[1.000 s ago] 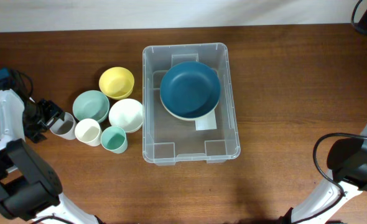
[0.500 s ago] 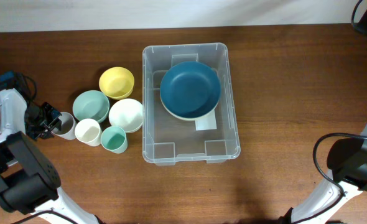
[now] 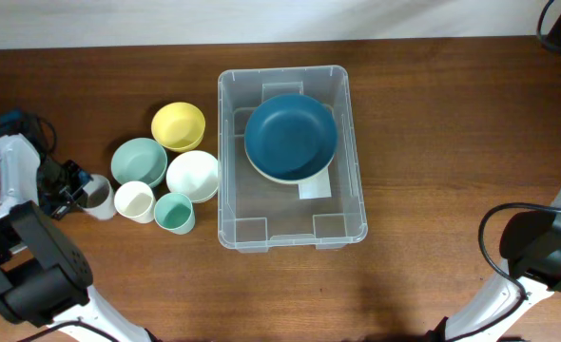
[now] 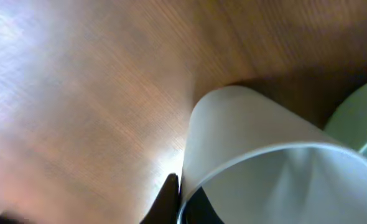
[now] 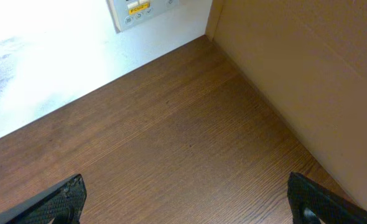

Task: Pack container
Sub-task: 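Lift the grey cup with the left gripper and place it in the bin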

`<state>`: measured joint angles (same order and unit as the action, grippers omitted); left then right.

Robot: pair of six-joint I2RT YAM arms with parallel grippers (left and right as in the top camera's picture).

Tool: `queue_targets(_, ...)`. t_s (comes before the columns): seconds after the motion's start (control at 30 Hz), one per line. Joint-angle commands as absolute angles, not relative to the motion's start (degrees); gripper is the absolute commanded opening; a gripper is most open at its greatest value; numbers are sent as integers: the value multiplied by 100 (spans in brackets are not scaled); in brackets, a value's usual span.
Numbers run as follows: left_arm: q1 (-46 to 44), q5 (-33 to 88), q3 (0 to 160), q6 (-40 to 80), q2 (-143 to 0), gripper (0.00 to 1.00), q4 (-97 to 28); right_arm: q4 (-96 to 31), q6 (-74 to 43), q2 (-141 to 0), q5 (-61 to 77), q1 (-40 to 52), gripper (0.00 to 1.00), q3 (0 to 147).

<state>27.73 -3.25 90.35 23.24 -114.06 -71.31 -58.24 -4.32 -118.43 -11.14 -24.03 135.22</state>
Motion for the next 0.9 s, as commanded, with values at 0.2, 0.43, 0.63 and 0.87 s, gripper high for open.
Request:
queue_targets(0.2, 2596, -390, 11983, 1929, -11463, 1, -8213, -5808, -456, -11834, -1184, -2408, 99, 13651)
queue_targets(0.43, 1776, 1173, 13981, 1330, -11463, 1, -7780, -5806, -456, -11834, -1184, -2408, 99, 13651)
queue_targets(0.63, 508, 1271, 14121, 1313, -11511, 1, -7666, -5806, -456, -11834, -1186, -2408, 99, 13651)
queue_targets(0.87, -1269, 1269, 14094, 913, -11802, 1, -7719, -5806, -456, -11834, -1184, -2408, 99, 13651)
